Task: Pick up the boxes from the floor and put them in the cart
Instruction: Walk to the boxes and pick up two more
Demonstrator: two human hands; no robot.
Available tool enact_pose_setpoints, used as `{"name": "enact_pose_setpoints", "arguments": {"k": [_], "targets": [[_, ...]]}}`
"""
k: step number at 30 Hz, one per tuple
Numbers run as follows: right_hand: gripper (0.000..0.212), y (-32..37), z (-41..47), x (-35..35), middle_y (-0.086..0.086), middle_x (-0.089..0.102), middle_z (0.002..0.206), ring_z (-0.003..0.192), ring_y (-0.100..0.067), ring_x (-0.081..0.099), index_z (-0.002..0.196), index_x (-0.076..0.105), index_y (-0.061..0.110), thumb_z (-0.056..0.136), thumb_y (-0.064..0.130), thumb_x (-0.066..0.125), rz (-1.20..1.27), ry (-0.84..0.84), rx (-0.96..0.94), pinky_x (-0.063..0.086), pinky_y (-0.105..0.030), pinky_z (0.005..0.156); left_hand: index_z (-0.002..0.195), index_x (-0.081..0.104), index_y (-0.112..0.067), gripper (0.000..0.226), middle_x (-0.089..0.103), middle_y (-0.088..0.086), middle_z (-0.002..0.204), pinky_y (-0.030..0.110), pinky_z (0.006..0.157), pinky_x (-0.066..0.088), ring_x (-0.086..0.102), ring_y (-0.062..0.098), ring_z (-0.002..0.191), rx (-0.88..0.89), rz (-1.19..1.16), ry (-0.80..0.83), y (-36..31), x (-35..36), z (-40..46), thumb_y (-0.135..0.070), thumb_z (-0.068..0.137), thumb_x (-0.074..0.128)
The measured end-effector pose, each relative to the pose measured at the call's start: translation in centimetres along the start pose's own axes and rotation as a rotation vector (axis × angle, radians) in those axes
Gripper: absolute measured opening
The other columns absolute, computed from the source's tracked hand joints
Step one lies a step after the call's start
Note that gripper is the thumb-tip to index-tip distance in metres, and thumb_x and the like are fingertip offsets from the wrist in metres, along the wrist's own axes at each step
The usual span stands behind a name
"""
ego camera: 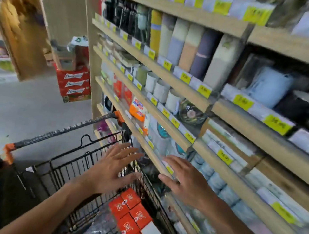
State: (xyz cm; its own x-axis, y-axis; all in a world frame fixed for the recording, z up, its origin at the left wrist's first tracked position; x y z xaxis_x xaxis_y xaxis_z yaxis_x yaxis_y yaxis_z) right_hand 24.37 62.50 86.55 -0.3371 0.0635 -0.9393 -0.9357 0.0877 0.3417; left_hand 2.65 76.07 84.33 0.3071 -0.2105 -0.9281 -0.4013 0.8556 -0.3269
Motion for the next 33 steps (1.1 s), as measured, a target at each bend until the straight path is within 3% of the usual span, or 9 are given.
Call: {"name": "enact_pose_setpoints", "arguments": {"k": [2, 6, 10, 14, 22, 24, 26, 29, 33], "targets": [[0.088, -0.7, -2.7, -1.4, 0.017, 0.036, 0.156, 0.143, -0.008, 0.033, 0.152, 0.034, 0.039, 0.083, 0.088, 0.013, 0.001, -0.017, 0.027, 0.038, -0.038, 0.114, 0.155, 0.023, -0.042, 0.065, 0.020, -0.016, 0.162, 0.048, 0.125, 0.008, 0.005, 0.011, 0.152, 0.044, 0.012, 0.005, -2.6, -0.5, 0.3, -0.072, 0.097, 0.028], [0.075, -2.2, -8.9, -4.1, 0.018, 0.034, 0.158, 0.145, -0.006, 0.030, 0.152, 0.036, 0.039, 0.091, 0.081, 0.024, 0.009, -0.083, 0.092, 0.036, -0.038, 0.115, 0.155, 0.023, -0.042, 0.064, 0.020, -0.016, 0.162, 0.045, 0.124, 0.010, 0.007, 0.009, 0.151, 0.151, 0.015, 0.007, -8.7, -0.9, 1.0, -0.071, 0.098, 0.030], [0.087, -4.1, -16.9, -6.3, 0.015, 0.033, 0.159, 0.146, -0.008, 0.029, 0.153, 0.035, 0.038, 0.086, 0.088, 0.010, -0.028, -0.137, 0.138, 0.033, -0.036, 0.116, 0.155, 0.023, -0.042, 0.064, 0.018, -0.017, 0.163, 0.040, 0.124, 0.006, 0.006, 0.007, 0.151, 0.264, -0.007, 0.035, -16.1, -0.3, 1.5, -0.071, 0.098, 0.029], [0.072, -6.7, -24.3, -7.3, 0.016, 0.027, 0.162, 0.148, -0.007, 0.024, 0.155, 0.031, 0.038, 0.095, 0.078, 0.024, -0.036, -0.165, 0.223, 0.027, -0.035, 0.120, 0.152, 0.031, -0.039, 0.064, 0.024, -0.016, 0.161, 0.038, 0.122, 0.015, 0.011, 0.008, 0.151, 0.372, -0.055, 0.032, -23.6, 1.5, 1.2, -0.072, 0.097, 0.030], [0.071, -9.6, -38.3, -8.3, 0.019, 0.028, 0.161, 0.147, -0.008, 0.026, 0.154, 0.029, 0.042, 0.095, 0.079, 0.018, -0.062, -0.261, 0.443, 0.031, -0.035, 0.118, 0.150, 0.041, -0.030, 0.061, 0.034, -0.009, 0.158, 0.048, 0.118, 0.027, 0.024, 0.015, 0.149, 0.643, -0.173, 0.058, -35.2, 5.8, 2.2, -0.063, 0.099, 0.043], [0.072, -9.8, -41.6, -8.9, 0.020, 0.025, 0.161, 0.147, -0.007, 0.024, 0.155, 0.028, 0.043, 0.094, 0.080, 0.016, -0.062, -0.286, 0.499, 0.029, -0.033, 0.119, 0.148, 0.041, -0.035, 0.056, 0.034, -0.012, 0.157, 0.046, 0.117, 0.029, 0.026, 0.015, 0.148, 0.716, -0.202, 0.082, -37.9, 6.8, 2.6, -0.060, 0.099, 0.045], [0.081, -9.5, -44.5, -9.6, 0.017, 0.026, 0.162, 0.148, -0.010, 0.025, 0.156, 0.027, 0.040, 0.090, 0.085, 0.012, -0.063, -0.319, 0.575, 0.028, -0.033, 0.120, 0.147, 0.040, -0.042, 0.053, 0.029, -0.018, 0.158, 0.039, 0.118, 0.024, 0.022, 0.012, 0.148, 0.780, -0.216, 0.123, -40.3, 7.8, 2.9, -0.065, 0.099, 0.040], [0.093, -8.9, -48.2, -10.2, 0.011, 0.030, 0.162, 0.147, -0.015, 0.028, 0.157, 0.029, 0.036, 0.085, 0.089, 0.007, -0.079, -0.378, 0.703, 0.028, -0.034, 0.119, 0.151, 0.034, -0.037, 0.066, 0.023, -0.019, 0.159, 0.029, 0.121, 0.016, 0.011, 0.005, 0.149, 0.820, -0.233, 0.204, -43.3, 8.8, 3.2, -0.072, 0.095, 0.033], [0.063, -7.1, -51.6, -9.7, 0.013, 0.030, 0.162, 0.148, -0.011, 0.026, 0.156, 0.029, 0.041, 0.100, 0.071, 0.032, -0.102, -0.439, 0.802, 0.027, -0.033, 0.120, 0.152, 0.027, -0.043, 0.069, 0.010, -0.030, 0.157, 0.021, 0.117, 0.006, -0.002, -0.009, 0.145, 0.922, -0.278, 0.309, -46.3, 9.7, 3.1, -0.075, 0.092, 0.031]]}}
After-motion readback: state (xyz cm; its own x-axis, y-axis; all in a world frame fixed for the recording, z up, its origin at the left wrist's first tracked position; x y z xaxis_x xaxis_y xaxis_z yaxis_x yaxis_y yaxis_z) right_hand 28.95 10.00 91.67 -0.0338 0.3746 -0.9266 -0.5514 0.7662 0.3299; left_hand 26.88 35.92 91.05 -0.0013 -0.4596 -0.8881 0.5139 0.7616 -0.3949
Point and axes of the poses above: each hand's wrist, its own z-axis towards the middle knuckle, its own x-axis out of the palm, y = z × x, the point moved 3 cm from there along z, towards the middle knuckle
